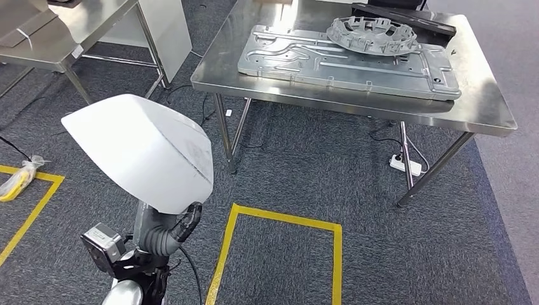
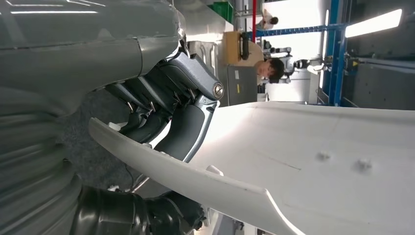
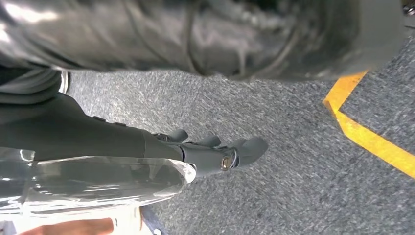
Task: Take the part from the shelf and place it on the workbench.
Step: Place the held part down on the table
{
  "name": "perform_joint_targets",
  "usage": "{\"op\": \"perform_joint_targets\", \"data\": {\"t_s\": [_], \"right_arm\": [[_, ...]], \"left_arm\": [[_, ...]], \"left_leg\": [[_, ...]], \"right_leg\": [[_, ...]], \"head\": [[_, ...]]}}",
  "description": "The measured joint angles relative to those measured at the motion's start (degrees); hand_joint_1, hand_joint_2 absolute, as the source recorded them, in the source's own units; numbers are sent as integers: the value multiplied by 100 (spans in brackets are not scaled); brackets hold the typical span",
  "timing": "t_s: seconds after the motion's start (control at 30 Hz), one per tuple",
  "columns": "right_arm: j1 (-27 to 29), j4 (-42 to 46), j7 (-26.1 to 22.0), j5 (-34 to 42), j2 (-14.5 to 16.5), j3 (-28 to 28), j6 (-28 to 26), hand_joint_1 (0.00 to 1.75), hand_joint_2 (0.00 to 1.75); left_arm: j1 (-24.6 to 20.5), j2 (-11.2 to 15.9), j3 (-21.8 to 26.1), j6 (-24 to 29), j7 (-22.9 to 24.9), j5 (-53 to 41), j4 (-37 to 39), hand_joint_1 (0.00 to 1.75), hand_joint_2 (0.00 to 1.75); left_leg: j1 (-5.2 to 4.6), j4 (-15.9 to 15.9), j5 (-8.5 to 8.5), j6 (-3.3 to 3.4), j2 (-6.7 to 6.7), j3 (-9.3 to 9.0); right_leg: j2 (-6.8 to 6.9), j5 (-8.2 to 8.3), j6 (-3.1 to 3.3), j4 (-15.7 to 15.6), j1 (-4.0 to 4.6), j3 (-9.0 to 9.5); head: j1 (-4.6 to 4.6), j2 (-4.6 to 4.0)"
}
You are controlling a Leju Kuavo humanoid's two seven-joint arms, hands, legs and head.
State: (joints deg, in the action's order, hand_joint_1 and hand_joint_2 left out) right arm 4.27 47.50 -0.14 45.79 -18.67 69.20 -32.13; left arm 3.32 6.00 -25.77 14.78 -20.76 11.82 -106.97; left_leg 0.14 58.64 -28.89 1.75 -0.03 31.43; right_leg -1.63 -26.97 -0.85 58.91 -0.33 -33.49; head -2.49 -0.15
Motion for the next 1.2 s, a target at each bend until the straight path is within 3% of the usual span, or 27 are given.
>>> {"op": "perform_joint_targets", "data": {"t_s": [0.07, 0.1, 0.2, 0.23, 0.27, 0.33, 0.4, 0.43, 0.53, 0.6, 0.63, 0.7, 0.73, 0.77, 0.8, 0.87, 0.93, 1.07, 1.1, 1.13, 1.2], "right_arm": [[-9, 37, -33, -36, -59, 67, 6, 0, 0], [-18, 51, -62, -46, -101, 107, 42, 0, 0], [-33, 59, -177, 7, -218, 198, 195, 0, 0], [-32, 54, -204, 28, -252, 227, 220, 0, 0], [-31, 50, -219, 47, -282, 261, 223, 0, 0], [-30, 45, -213, 79, -329, 325, 196, 0, 0], [-38, 45, -179, 117, -349, 384, 166, 0, 0], [-45, 47, -162, 134, -354, 411, 152, 0, 0], [-55, 63, -117, 173, -362, 494, 71, 0, 0], [-46, 136, -33, 232, -367, 544, -106, 0, 0], [-46, 200, 24, 266, -367, 563, -231, 0, 0], [-58, 327, 119, 307, -366, 596, -449, 0, 0], [-71, 371, 142, 321, -363, 616, -513, 0, 0], [-84, 395, 138, 344, -350, 638, -530, 0, 0], [-98, 406, 112, 379, -329, 657, -507, 0, 0], [-125, 399, 13, 453, -268, 679, -396, 0, 0], [-166, 374, -76, 489, -212, 687, -304, 0, 0], [-221, 305, -124, 502, -152, 700, -236, 0, 0], [-230, 288, -123, 504, -145, 703, -226, 0, 0], [-241, 272, -121, 507, -142, 708, -221, 0, 0], [-258, 241, -113, 508, -137, 727, -215, 0, 0]], "left_arm": [[3, -2, 21, -2, 1, 0, -1, 175, 175], [1, -7, 27, -1, 2, 1, -2, 175, 175], [13, -22, 47, 5, 1, 3, -2, 175, 175], [22, -24, 54, 7, -4, 3, -2, 175, 175], [27, -25, 61, 7, -11, 1, -2, 175, 175], [32, -31, 79, 7, -22, -2, -2, 175, 175], [32, -38, 103, 7, -18, -9, -5, 175, 175], [33, -40, 113, 7, -12, -14, -12, 175, 175], [42, -43, 121, 6, 6, -47, -55, 175, 175], [46, -43, 126, 17, 19, -72, -87, 175, 175], [51, -43, 132, 23, 29, -84, -100, 175, 175], [72, -43, 141, 23, 46, -101, -109, 175, 175], [84, -43, 143, 19, 55, -108, -109, 175, 175], [93, -43, 143, 11, 63, -110, -110, 175, 175], [95, -43, 143, 4, 73, -114, -112, 175, 175], [88, -42, 143, -9, 91, -118, -124, 175, 175], [73, -42, 143, -22, 102, -121, -142, 175, 175], [45, -47, 143, -46, 113, -125, -179, 175, 175], [36, -49, 143, -49, 115, -126, -183, 175, 175], [30, -51, 143, -54, 117, -127, -185, 175, 175], [26, -53, 143, -63, 121, -130, -186, 175, 175]], "left_leg": [[7, -63, 38, 84, 18, -43], [18, -96, 56, 120, 30, -67], [13, -115, 50, 168, 61, -82], [9, -111, 38, 170, 67, -89], [8, -108, 22, 167, 70, -103], [10, -104, -24, 142, 69, -162], [-4, -98, -83, 89, 73, -202], [-14, -96, -105, 57, 76, -210], [-23, -111, -157, -28, 85, -244], [-9, 109, -301, -76, 69, -195], [-1, 405, -447, -93, 59, -66], [4, 1223, -763, -106, 52, 384], [4, 1533, -827, -107, 52, 593], [4, 1648, -768, -100, 52, 717], [3, 1531, -588, -83, 51, 726], [-12, 815, -73, -15, 46, 493], [-45, 206, 176, 44, 39, 247], [-59, -61, 158, 129, 21, 75], [-49, -97, 154, 157, 22, 7], [-40, -122, 146, 179, 24, -49], [-42, -128, 107, 203, 27, -90]], "right_leg": [[26, -62, -66, 80, -20, -19], [48, -169, -92, 249, -28, -92], [100, -630, -152, 1258, -54, -603], [107, -670, -167, 1485, -60, -731], [114, -598, -174, 1506, -64, -760], [140, -207, -171, 955, -73, -509], [176, 42, -133, 280, -59, -175], [186, 70, -104, 95, -44, -90], [170, 14, -1, 6, -23, -51], [164, -15, 76, -32, -41, 19], [164, -32, 115, -46, -46, 56], [156, -78, 168, -47, -25, 104], [145, -101, 179, -46, -14, 129], [132, -129, 183, -45, -2, 162], [119, -161, 182, -45, 8, 208], [98, -236, 171, -46, 24, 311], [79, -305, 127, -44, 36, 358], [82, -289, 0, 62, 15, 422], [91, -353, -31, 174, 10, 386], [98, -478, -63, 384, -3, 287], [109, -787, -125, 1032, -28, -101]], "head": [[-2, 0], [-3, 0], [-7, 0], [-6, 0], [-5, 0], [-7, 0], [-7, 0], [-6, 0], [-5, 0], [-4, 0], [-3, 0], [-1, 0], [-1, 0], [-1, 0], [-1, 0], [-3, 0], [-4, 0], [-4, 0], [-7, 0], [-8, 0], [-8, 0]]}}
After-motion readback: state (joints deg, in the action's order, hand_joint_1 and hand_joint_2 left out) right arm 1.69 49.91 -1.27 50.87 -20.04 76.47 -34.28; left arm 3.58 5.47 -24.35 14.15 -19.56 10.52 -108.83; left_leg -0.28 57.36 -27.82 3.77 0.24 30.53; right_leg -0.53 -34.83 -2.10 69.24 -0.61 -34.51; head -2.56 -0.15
